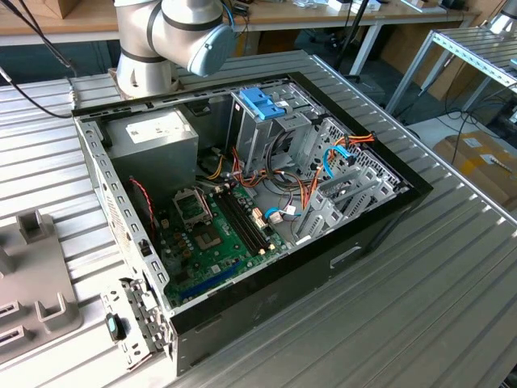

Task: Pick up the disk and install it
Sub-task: 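Pick up the disk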

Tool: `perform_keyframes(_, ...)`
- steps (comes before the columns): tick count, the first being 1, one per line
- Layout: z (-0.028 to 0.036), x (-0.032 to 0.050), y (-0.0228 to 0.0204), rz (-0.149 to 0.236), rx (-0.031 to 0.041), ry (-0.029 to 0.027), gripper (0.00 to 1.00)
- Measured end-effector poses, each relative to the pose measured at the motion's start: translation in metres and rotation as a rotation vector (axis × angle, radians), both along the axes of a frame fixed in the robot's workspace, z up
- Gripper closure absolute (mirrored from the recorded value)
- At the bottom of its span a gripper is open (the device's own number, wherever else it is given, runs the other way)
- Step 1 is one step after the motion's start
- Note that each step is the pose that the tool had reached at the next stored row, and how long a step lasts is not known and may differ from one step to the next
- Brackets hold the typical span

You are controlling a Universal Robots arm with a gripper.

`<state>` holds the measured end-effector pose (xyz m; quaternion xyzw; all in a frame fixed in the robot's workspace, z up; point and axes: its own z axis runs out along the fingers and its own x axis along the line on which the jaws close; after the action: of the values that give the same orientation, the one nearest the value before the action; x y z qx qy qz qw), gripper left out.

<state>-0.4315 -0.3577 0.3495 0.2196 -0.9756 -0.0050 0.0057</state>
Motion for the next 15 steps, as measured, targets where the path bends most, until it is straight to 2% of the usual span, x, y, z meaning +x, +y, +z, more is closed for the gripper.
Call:
perform_keyframes(8,0.0,0.0,0.0,0.004,0.0,0.0,0.89)
perform_keyframes(15,0.0,0.0,0.0,0.038,0.0,0.0,0.89)
